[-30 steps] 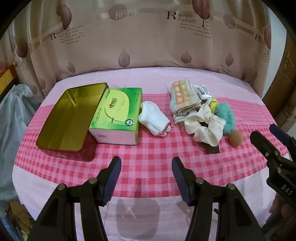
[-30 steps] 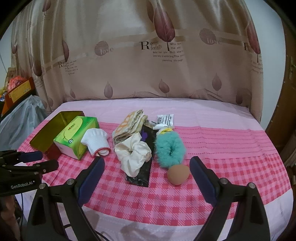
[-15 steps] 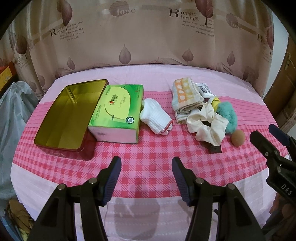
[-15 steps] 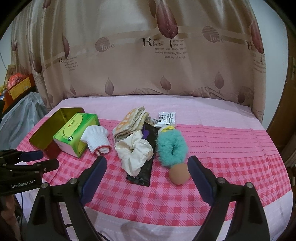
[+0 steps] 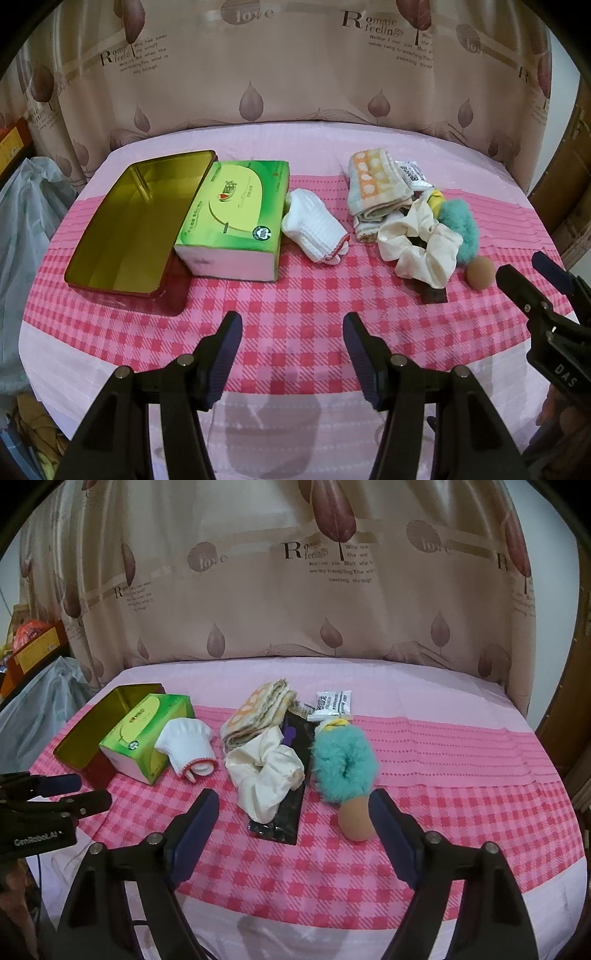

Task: Organize soft objects
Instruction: 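Move both tools toward the items on the bedspread, then grasp the tan makeup sponge with the right gripper while the left gripper approaches the white glove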

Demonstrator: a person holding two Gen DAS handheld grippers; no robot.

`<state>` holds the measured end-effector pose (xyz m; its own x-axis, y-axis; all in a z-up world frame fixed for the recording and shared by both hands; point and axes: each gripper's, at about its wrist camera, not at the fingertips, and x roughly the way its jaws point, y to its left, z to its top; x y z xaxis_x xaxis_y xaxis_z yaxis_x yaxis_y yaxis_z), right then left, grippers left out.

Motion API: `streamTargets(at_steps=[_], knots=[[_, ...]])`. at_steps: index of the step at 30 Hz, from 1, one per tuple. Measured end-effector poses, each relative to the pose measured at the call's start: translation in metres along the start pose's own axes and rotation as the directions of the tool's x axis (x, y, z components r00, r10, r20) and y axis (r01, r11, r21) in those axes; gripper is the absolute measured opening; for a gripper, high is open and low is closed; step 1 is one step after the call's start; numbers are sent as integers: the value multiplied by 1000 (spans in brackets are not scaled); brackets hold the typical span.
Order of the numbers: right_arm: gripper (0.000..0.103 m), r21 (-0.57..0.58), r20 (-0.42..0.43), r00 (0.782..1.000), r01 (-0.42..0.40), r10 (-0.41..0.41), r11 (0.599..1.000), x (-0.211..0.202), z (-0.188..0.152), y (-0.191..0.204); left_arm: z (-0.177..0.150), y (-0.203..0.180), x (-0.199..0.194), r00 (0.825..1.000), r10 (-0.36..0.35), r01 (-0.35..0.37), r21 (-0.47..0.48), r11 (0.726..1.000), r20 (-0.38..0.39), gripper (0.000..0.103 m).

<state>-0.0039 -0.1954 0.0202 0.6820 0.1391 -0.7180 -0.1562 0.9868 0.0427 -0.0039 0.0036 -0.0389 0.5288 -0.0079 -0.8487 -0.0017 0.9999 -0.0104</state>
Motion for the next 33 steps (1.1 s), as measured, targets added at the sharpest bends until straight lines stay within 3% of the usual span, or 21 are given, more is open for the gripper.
streamTargets(at_steps=[9, 19, 28, 31, 33], knots=[[78, -3, -50, 998, 38, -38, 999, 19, -6, -17, 1, 5, 12, 1000, 1, -1, -13, 1000, -27, 58], [65, -1, -152, 984, 94, -93, 996, 56, -13, -42, 5, 8, 31, 998, -1, 0, -17, 1000, -64, 58], [58, 22, -224, 972, 77, -70, 997, 93, -14, -57, 15, 10, 54, 995, -7, 5, -24, 1000, -102, 58], [47, 21, -229, 971, 73, -67, 997, 99, -14, -56, 20, 7, 59, 994, -11, 9, -19, 1000, -110, 58], [47, 27, -227, 972, 67, -59, 997, 102, -13, -57, 23, 5, 64, 993, -14, 11, -19, 1000, -118, 58]])
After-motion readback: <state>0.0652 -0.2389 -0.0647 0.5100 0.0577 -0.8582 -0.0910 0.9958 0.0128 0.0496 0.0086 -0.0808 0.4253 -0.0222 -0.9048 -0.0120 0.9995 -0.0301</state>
